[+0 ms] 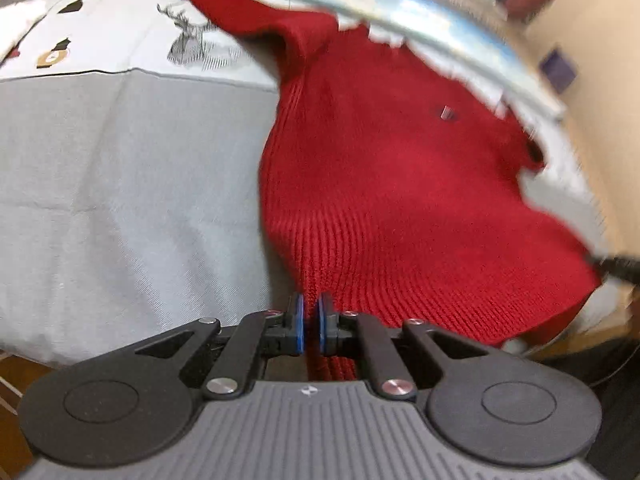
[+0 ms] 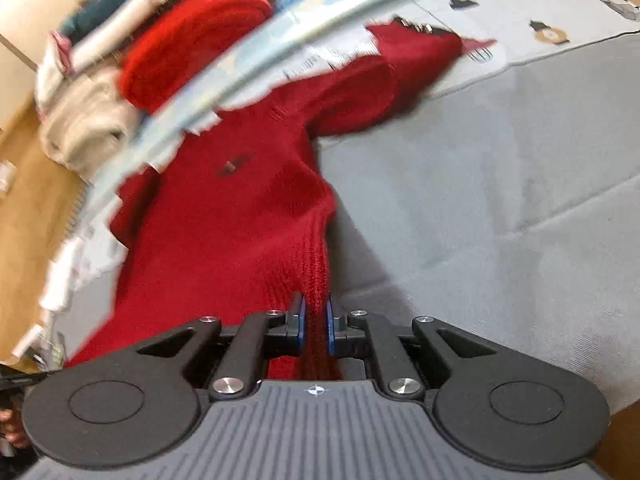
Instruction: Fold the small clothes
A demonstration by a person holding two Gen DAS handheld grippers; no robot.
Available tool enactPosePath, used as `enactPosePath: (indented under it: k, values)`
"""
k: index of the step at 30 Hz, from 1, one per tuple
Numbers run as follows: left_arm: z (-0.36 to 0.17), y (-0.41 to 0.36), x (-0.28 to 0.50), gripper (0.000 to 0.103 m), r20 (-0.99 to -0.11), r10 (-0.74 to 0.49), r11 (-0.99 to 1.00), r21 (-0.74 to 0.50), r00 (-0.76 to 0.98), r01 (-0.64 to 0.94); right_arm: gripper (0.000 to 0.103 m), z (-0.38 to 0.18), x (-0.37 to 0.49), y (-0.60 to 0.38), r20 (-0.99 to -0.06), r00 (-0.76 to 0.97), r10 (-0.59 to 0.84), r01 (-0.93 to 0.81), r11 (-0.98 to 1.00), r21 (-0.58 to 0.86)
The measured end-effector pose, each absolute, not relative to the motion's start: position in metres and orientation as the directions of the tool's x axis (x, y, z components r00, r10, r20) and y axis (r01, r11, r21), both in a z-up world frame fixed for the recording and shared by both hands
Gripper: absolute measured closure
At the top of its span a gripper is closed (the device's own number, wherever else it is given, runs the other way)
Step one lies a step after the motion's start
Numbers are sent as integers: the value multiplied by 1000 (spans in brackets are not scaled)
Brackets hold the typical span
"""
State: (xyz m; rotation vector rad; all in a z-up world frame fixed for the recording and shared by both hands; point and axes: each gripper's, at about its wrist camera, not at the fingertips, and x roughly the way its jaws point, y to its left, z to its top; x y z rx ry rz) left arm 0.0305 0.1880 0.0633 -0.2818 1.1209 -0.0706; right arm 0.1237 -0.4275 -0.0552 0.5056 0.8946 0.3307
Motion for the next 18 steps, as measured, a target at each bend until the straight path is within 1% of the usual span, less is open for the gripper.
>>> enactPosePath:
  k: [3,4,5,7,8,9,10,11,14,15,16,17,18]
  values:
    - [48,173,37,94,-916,-141,984,-172,375,-51,93,-62,126,-416,-723,552,417,-53,882,468]
    - [44,170,41,87,-926,-124,987,-151,357,-48,93,-58,126,-409,-740,553,383,-60,904,424]
    - [40,166,43,82,-931,-118,989,-141,344,-42,93,-60,129,-401,-763,559,324,-66,935,349]
    - [39,170,41,76,-929,-127,988,-150,348,-41,93,-67,123,-390,-798,552,240,-95,970,226]
    - [38,172,42,72,-928,-137,985,-164,348,-49,94,-72,125,-386,-803,554,219,-107,975,192]
    - [38,173,40,69,-927,-149,983,-177,343,-53,94,-76,125,-383,-801,567,192,-112,981,156]
    - [37,172,38,64,-929,-154,982,-182,338,-52,94,-75,122,-382,-798,578,168,-112,986,126]
    - [36,170,35,57,-930,-156,982,-183,332,-49,94,-76,122,-383,-797,584,156,-107,988,115]
    - [23,163,28,46,-946,-160,983,-179,282,-42,92,-76,122,-389,-791,578,202,-106,979,173]
    - [19,158,24,45,-952,-157,985,-171,262,-29,91,-75,121,-387,-791,569,224,-115,974,193]
    - [13,153,22,41,-958,-151,987,-159,244,-12,81,-77,123,-386,-797,549,251,-126,968,217]
    - [8,147,20,40,-965,-138,990,-140,224,8,68,-79,123,-385,-807,522,278,-137,960,242]
    - [2,142,18,40,-971,-123,992,-119,203,31,66,-82,123,-382,-818,496,292,-149,956,251]
